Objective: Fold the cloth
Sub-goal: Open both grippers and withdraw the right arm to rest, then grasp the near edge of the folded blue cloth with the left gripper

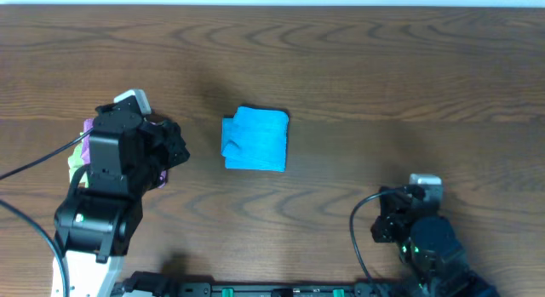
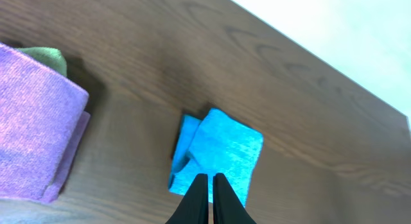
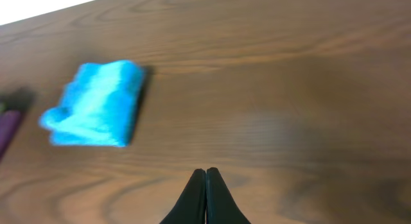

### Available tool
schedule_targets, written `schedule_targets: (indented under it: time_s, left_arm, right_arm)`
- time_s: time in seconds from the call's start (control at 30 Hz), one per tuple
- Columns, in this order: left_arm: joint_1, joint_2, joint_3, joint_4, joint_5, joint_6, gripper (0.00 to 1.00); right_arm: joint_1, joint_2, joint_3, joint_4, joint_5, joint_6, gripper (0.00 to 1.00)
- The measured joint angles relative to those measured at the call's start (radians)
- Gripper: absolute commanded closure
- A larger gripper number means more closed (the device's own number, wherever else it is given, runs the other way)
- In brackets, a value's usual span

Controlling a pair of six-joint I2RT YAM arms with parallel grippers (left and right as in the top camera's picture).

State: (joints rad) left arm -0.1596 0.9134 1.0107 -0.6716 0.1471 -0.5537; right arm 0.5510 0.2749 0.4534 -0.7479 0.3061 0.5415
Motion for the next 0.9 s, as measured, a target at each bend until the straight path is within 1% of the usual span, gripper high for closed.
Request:
schedule_targets:
  time_s: [0.07, 0.1, 0.13, 0.17, 0.2, 0.23, 0.3, 0.37, 0.4, 0.43, 0.47, 0.5, 0.53, 0.57, 0.6, 0.67, 0.8, 0.9]
  left_arm:
    - [0.000, -0.019, 0.000, -0.001, 0.005, -0.004, 0.94]
    - [0.000, -0.034, 0.000, -0.002, 0.007, -0.011, 0.94]
    - [0.000, -0.045, 0.000, -0.002, 0.007, -0.018, 0.94]
    - [0.000, -0.053, 0.000, -0.004, 0.008, -0.024, 0.94]
    - [0.000, -0.059, 0.000, -0.009, 0.008, -0.031, 0.94]
    - [0.000, -0.061, 0.000, -0.012, 0.009, -0.041, 0.94]
    - [0.000, -0.061, 0.000, -0.021, 0.011, -0.064, 0.93]
    - [0.000, -0.061, 0.000, -0.027, 0.014, -0.080, 0.88]
    - [0.000, -0.061, 0.000, -0.028, 0.018, -0.087, 0.83]
    - [0.000, -0.061, 0.000, -0.029, 0.021, -0.098, 0.78]
    - [0.000, -0.061, 0.000, -0.032, 0.024, -0.103, 0.69]
    - [0.000, -0.061, 0.000, -0.042, 0.029, -0.120, 0.55]
    - [0.000, -0.061, 0.000, -0.054, 0.030, -0.122, 0.47]
    - [0.000, -0.061, 0.000, -0.073, 0.031, -0.140, 0.36]
    - [0.000, -0.061, 0.000, -0.093, 0.033, -0.148, 0.32]
    - [0.000, -0.061, 0.000, -0.116, 0.034, -0.169, 0.29]
    - [0.000, -0.062, -0.010, -0.116, 0.037, -0.224, 0.29]
    - [0.000, -0.065, -0.065, -0.063, 0.067, -0.275, 0.29]
  right_arm:
    - [0.000, -0.014, -0.021, -0.011, 0.053, 0.028, 0.88]
    - [0.000, -0.015, -0.026, -0.015, 0.087, 0.039, 0.84]
    - [0.000, -0.015, -0.028, -0.015, 0.119, 0.048, 0.73]
    - [0.000, -0.016, -0.028, -0.014, 0.148, 0.056, 0.55]
    - [0.000, -0.016, -0.028, -0.014, 0.187, 0.064, 0.24]
    - [0.000, -0.016, -0.028, -0.015, 0.209, 0.071, 0.01]
    - [0.000, -0.016, -0.028, -0.014, 0.259, 0.073, 0.01]
    - [0.000, -0.016, -0.028, -0.015, 0.289, 0.075, 0.01]
    - [0.000, -0.016, -0.028, -0.014, 0.302, 0.076, 0.01]
    - [0.000, -0.016, -0.028, -0.016, 0.314, 0.076, 0.01]
    - [0.000, -0.016, -0.028, -0.017, 0.325, 0.076, 0.01]
    - [0.000, -0.016, -0.028, -0.018, 0.336, 0.076, 0.01]
    - [0.000, -0.016, -0.028, -0.018, 0.342, 0.076, 0.01]
    - [0.000, -0.016, -0.028, -0.018, 0.346, 0.076, 0.01]
    - [0.000, -0.016, -0.028, -0.018, 0.349, 0.076, 0.01]
    - [0.000, -0.016, -0.028, -0.018, 0.354, 0.076, 0.01]
    - [0.000, -0.016, -0.028, -0.018, 0.358, 0.076, 0.01]
    - [0.000, -0.016, -0.028, -0.018, 0.360, 0.076, 0.01]
